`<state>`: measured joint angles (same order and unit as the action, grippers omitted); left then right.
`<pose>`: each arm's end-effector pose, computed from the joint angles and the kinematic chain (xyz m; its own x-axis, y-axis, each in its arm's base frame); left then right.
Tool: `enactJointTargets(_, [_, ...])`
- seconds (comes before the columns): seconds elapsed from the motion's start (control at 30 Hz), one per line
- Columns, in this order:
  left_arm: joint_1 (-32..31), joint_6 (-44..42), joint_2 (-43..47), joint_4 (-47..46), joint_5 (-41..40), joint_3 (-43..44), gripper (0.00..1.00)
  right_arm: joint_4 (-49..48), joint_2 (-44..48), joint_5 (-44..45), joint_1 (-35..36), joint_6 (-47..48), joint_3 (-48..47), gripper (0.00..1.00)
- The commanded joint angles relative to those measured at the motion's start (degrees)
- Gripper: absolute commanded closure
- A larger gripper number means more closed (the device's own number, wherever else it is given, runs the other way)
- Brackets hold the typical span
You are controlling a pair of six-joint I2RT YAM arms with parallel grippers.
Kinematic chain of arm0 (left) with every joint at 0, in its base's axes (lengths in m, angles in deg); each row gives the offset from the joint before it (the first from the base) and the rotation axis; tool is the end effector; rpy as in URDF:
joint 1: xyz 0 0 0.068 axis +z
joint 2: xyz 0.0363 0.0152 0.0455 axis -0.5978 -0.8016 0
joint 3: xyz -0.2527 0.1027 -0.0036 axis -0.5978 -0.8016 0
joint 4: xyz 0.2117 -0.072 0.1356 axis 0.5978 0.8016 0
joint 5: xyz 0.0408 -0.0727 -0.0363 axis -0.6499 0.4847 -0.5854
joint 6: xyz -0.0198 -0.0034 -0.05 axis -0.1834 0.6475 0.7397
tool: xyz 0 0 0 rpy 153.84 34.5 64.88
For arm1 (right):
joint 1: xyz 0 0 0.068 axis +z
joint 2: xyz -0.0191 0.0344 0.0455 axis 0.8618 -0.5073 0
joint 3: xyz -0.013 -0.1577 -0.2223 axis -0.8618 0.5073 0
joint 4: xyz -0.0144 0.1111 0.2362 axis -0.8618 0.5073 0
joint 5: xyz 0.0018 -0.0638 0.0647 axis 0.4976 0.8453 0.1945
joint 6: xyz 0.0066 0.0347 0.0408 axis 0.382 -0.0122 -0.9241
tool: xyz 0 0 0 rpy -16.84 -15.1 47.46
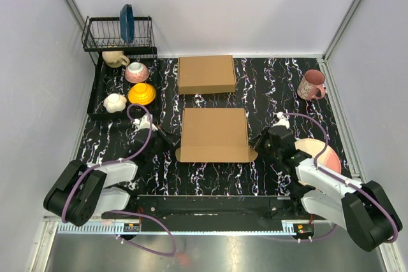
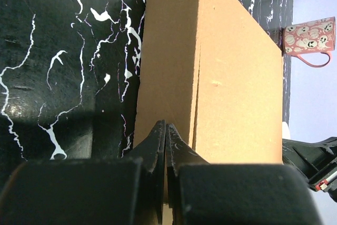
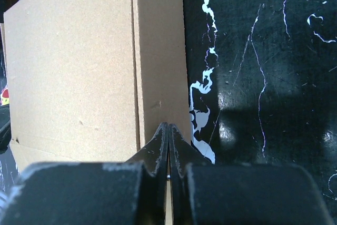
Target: Fold the paper box
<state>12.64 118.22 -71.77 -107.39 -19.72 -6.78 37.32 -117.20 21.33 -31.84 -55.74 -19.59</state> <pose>0.1889 -0.0873 0.1347 -0.6087 -0.6332 -0.4781 -0.0604 0.6378 -0.7678 0.1784 0.0923 0.1620 -0.6608 0.4286 -0.6162 0.0163 0.8289 0.5591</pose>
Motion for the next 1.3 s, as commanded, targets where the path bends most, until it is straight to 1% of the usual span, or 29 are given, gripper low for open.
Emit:
enactJointTargets(0.0, [-0.97, 0.97, 2.07, -4.46, 5.39, -0.37, 1.0, -1.49, 2.81, -3.93, -0.08, -0.66, -0.94, 0.98])
enactJointTargets(0.33, [-1.24, 1.05, 10.06, -0.07, 6.01, 0.95, 1.0, 5.45, 9.75, -4.37, -0.09, 0.05, -4.81, 0.98])
enactJointTargets(0.53, [-1.32, 1.32, 15.16, 4.06, 6.89, 3.85, 1.0, 7.75, 12.48, -4.46, -0.09, -0.04, -7.79, 0.97])
enactJointTargets(0.6, [-1.5, 1.32, 16.48, 6.34, 7.06, 5.6, 1.0, 10.2, 13.36, -4.46, -0.08, -0.13, -9.29, 0.97])
enactJointTargets(0.7, [-1.68, 1.32, 18.68, 8.8, 7.15, 7.54, 1.0, 11.96, 13.19, -4.72, -0.08, -0.57, -11.57, 0.97])
enactJointTargets(0.87, [-1.68, 2.2, 19.65, 11.54, 7.94, 10.17, 1.0, 14.16, 12.05, -5.25, -0.08, -1.98, -15.17, 0.98])
enactJointTargets(1.1, [-1.76, 2.28, 17.46, 14.7, 8.29, 13.16, 1.0, 16.09, 8.09, -4.02, -0.08, -2.15, -18.86, 0.97])
enactJointTargets(1.27, [-1.76, 2.55, 17.72, 17.95, 8.12, 15.01, 1.0, 20.48, 4.93, -2.79, -0.17, -1.71, -24.84, 0.97])
